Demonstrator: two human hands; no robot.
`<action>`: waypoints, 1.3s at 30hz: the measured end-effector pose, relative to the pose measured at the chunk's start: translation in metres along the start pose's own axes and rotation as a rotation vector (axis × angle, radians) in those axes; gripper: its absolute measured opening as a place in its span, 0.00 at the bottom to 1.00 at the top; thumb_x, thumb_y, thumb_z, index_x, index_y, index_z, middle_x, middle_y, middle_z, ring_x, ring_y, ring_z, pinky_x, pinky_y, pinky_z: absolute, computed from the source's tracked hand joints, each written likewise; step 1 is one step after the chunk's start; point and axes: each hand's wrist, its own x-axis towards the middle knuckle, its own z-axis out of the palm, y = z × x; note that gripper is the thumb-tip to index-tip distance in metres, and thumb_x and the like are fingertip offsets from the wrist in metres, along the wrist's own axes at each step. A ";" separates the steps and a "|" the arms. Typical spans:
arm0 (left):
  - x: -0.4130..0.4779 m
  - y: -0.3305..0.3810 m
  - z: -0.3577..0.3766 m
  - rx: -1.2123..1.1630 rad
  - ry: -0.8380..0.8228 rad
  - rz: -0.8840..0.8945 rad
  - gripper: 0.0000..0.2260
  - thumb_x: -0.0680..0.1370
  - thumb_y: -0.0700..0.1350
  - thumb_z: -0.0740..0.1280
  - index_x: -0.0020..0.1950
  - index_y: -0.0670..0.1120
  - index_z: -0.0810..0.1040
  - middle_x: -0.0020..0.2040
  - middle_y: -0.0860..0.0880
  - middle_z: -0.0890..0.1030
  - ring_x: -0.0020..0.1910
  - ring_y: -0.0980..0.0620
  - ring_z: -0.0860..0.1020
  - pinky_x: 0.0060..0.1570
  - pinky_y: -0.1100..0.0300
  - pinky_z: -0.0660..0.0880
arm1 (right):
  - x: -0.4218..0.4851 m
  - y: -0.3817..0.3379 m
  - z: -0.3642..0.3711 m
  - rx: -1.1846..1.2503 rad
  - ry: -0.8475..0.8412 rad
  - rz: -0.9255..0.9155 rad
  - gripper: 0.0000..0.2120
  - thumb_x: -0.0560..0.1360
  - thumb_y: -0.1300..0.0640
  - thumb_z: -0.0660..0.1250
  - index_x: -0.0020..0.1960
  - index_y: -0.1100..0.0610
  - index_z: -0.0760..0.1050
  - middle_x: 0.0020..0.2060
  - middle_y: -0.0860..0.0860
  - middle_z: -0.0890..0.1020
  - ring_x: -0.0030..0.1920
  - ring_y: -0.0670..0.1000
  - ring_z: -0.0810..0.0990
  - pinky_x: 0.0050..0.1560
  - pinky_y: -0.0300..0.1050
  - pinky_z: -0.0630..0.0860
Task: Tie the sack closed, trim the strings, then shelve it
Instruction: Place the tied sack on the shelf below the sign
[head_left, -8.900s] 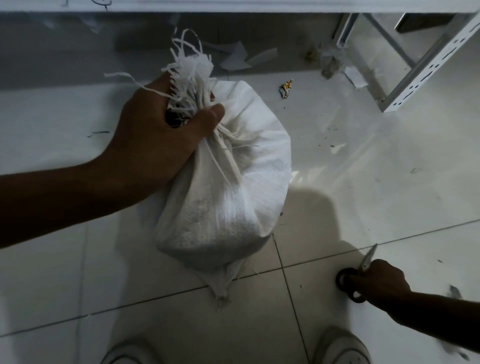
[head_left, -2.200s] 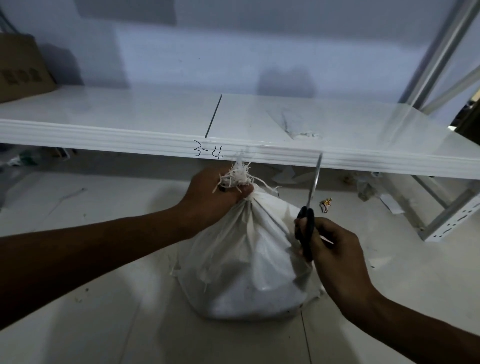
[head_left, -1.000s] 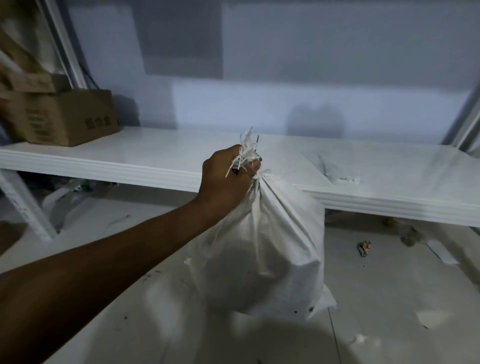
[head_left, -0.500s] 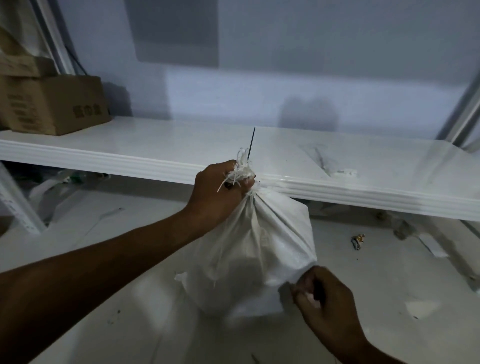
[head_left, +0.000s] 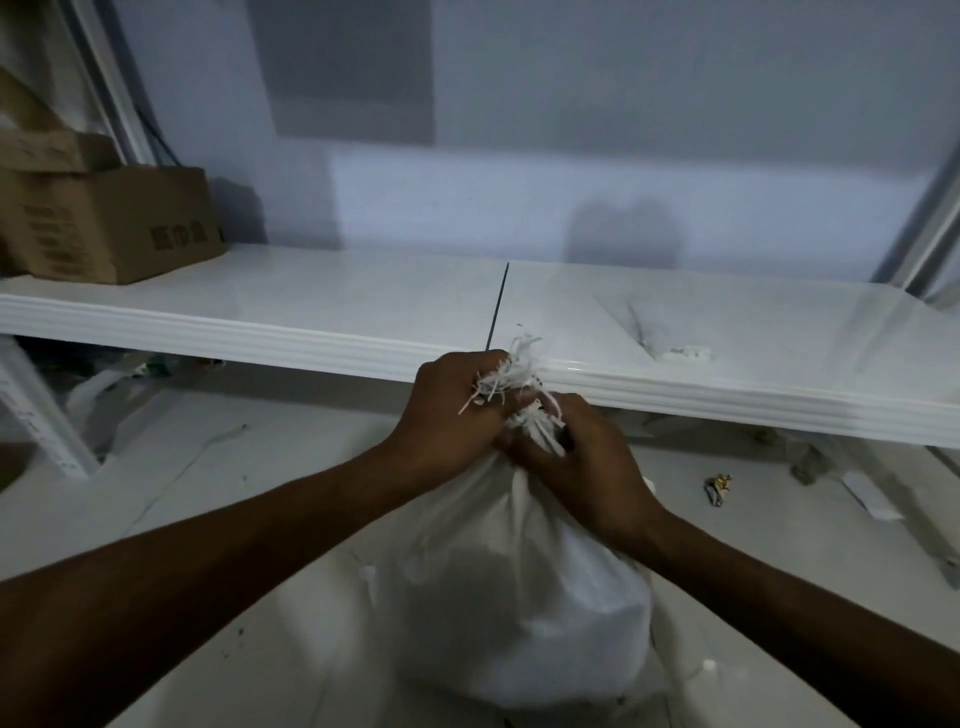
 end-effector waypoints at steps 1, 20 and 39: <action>0.002 0.000 -0.004 -0.035 0.007 -0.001 0.09 0.72 0.48 0.73 0.40 0.41 0.83 0.36 0.48 0.84 0.38 0.55 0.81 0.40 0.58 0.74 | 0.005 -0.001 0.000 -0.019 0.000 -0.013 0.11 0.73 0.44 0.70 0.47 0.51 0.79 0.42 0.45 0.83 0.43 0.44 0.79 0.44 0.44 0.75; 0.029 -0.022 -0.119 0.162 0.089 0.000 0.16 0.74 0.57 0.70 0.60 0.56 0.80 0.56 0.62 0.81 0.52 0.75 0.75 0.53 0.80 0.66 | 0.115 -0.099 -0.006 0.103 0.072 -0.105 0.11 0.75 0.47 0.69 0.40 0.53 0.81 0.34 0.46 0.84 0.40 0.41 0.81 0.38 0.33 0.73; 0.134 -0.059 -0.247 -0.091 0.630 -0.130 0.12 0.76 0.40 0.71 0.43 0.59 0.84 0.38 0.68 0.83 0.45 0.67 0.82 0.46 0.71 0.74 | 0.223 -0.167 0.010 -0.045 -0.244 -0.025 0.14 0.72 0.37 0.67 0.56 0.39 0.80 0.50 0.36 0.83 0.54 0.37 0.79 0.52 0.32 0.72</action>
